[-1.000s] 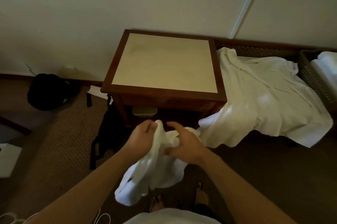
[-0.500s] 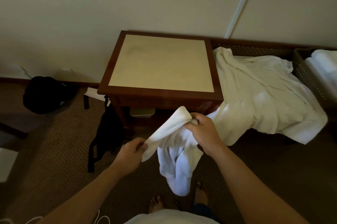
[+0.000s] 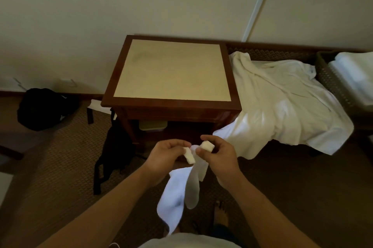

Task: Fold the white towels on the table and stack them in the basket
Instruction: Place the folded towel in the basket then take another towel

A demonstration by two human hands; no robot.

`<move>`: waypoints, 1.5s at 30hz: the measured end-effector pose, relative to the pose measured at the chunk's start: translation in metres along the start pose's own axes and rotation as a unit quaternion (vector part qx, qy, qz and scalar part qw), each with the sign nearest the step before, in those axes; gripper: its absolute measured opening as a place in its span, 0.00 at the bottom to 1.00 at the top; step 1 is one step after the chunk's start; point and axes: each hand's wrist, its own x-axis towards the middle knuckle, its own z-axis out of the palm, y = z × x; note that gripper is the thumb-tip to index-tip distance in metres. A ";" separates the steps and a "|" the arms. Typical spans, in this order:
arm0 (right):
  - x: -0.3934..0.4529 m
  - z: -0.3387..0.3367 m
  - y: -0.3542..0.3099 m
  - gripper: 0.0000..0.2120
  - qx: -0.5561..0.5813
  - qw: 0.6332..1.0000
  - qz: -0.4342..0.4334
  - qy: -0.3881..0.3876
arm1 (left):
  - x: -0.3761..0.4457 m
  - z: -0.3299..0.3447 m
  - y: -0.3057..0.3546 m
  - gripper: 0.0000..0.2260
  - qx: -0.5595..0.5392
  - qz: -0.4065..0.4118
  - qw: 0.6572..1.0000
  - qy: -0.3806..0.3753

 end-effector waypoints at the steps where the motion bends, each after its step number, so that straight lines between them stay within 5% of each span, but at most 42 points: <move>1: -0.001 -0.001 0.002 0.18 0.032 0.999 0.010 0.008 | -0.001 -0.001 0.002 0.08 0.041 0.029 0.999 -0.013; 7: -0.010 -0.001 0.003 0.14 0.159 0.987 0.025 -0.019 | -0.001 -0.007 0.002 0.16 0.293 0.167 0.939 -0.069; 11: -0.014 0.003 0.004 0.10 0.215 0.975 0.049 -0.032 | -0.003 -0.004 -0.004 0.05 0.368 0.274 0.889 0.011; 15: -0.018 0.007 0.001 0.18 0.265 0.959 0.084 -0.056 | -0.001 -0.005 -0.017 0.04 0.436 0.359 0.823 0.060; 20: -0.021 0.006 -0.004 0.10 0.241 0.963 0.085 -0.086 | -0.004 -0.007 -0.011 0.03 0.394 0.320 0.862 0.013; 28: -0.022 -0.002 -0.017 0.12 0.215 0.959 0.050 -0.176 | -0.006 0.002 -0.022 0.05 0.269 0.277 0.918 0.094; 33: -0.024 0.009 -0.014 0.09 0.102 0.990 -0.030 -0.089 | -0.010 0.010 -0.025 0.07 0.151 0.201 0.963 0.101; 37: -0.026 0.007 -0.016 0.07 0.089 0.992 -0.047 -0.071 | -0.008 0.006 -0.025 0.06 0.174 0.213 0.956 0.097; 45: -0.031 0.008 -0.025 0.09 0.058 0.990 -0.083 -0.095 | -0.012 0.003 -0.022 0.02 0.283 0.346 0.882 0.149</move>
